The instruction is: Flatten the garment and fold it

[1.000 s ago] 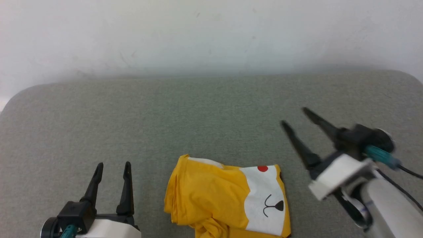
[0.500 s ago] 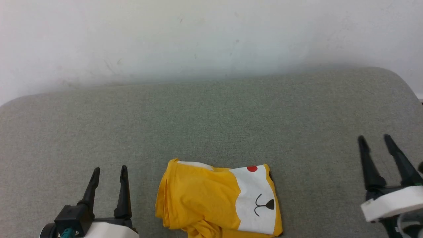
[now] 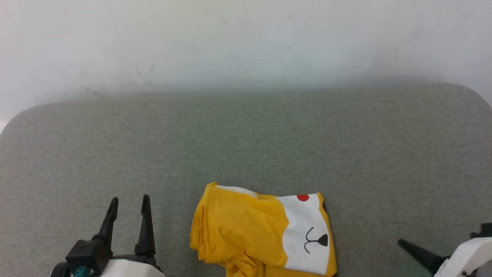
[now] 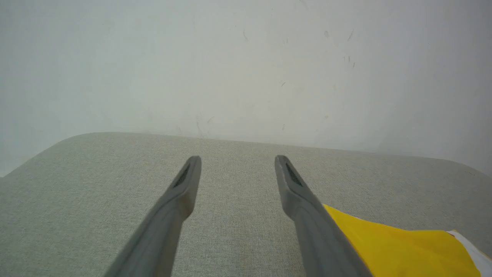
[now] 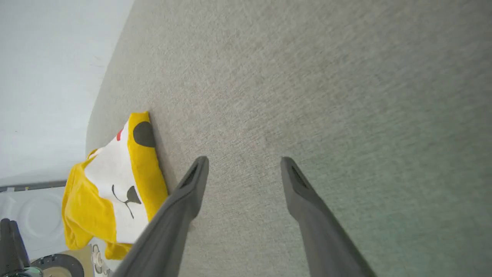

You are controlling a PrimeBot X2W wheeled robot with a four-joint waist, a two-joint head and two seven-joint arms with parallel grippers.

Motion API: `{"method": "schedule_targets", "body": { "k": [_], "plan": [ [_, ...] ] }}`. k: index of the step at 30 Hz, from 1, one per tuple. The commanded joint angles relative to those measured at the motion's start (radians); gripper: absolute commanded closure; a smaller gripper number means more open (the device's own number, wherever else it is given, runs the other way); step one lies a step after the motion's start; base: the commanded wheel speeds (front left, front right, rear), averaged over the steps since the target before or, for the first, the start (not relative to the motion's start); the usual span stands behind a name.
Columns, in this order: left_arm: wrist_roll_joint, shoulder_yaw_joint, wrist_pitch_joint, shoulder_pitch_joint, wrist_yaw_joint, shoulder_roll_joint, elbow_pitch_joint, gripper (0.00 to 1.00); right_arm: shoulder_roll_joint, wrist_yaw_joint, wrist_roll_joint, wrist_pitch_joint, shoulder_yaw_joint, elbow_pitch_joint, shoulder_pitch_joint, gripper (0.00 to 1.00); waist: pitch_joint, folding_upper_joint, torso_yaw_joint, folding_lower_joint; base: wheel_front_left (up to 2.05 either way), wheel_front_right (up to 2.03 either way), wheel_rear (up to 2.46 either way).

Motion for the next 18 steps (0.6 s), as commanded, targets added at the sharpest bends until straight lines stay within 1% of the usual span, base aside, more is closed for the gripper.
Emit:
{"method": "schedule_targets", "body": {
  "k": [1,3,6,9,15,16,17,18],
  "plan": [
    [0.002,0.004,-0.005,-0.002,-0.006,-0.005,0.001,0.0,-0.001,-0.001,0.006,0.019,0.0,0.007,-0.016,0.0,-0.003,0.0001,0.013,0.0,0.0,0.0,0.0],
    [0.004,0.005,-0.005,-0.005,-0.009,-0.009,0.002,0.0,0.022,-0.001,0.066,0.086,0.011,0.034,-0.043,0.0,0.0,0.0001,0.025,0.0,0.0,0.0,0.0],
    [0.006,0.006,-0.005,-0.012,-0.015,-0.016,0.001,0.0,0.046,-0.001,0.133,0.134,0.052,0.074,-0.084,0.0,0.007,0.0001,0.043,0.0,0.0,0.0,0.0],
    [0.008,0.006,-0.005,-0.022,-0.022,-0.021,0.005,0.0,0.055,-0.001,0.179,0.144,0.112,0.13,-0.129,0.0,0.015,0.0001,0.06,0.0,0.0,0.0,0.0],
    [0.014,0.007,-0.005,-0.039,-0.034,-0.032,0.014,0.0,0.058,-0.001,0.249,0.119,0.241,0.255,-0.19,0.0,0.022,0.0001,0.095,0.0,0.0,0.0,0.0],
    [0.015,0.009,-0.005,-0.04,-0.036,-0.033,0.015,0.0,0.059,-0.001,0.254,0.115,0.26,0.274,-0.197,0.02,0.021,0.0001,0.099,0.0,0.0,0.0,0.0],
    [0.016,0.011,-0.005,-0.04,-0.037,-0.034,0.016,0.0,0.059,-0.001,0.255,0.109,0.277,0.289,-0.203,0.52,0.021,0.0001,0.101,0.0,0.0,0.0,0.0],
    [0.017,0.013,-0.005,-0.04,-0.038,-0.035,0.016,0.0,0.059,-0.001,0.253,0.104,0.291,0.301,-0.209,0.68,0.02,0.0001,0.102,0.0,0.0,0.0,0.0]
  ]
}}
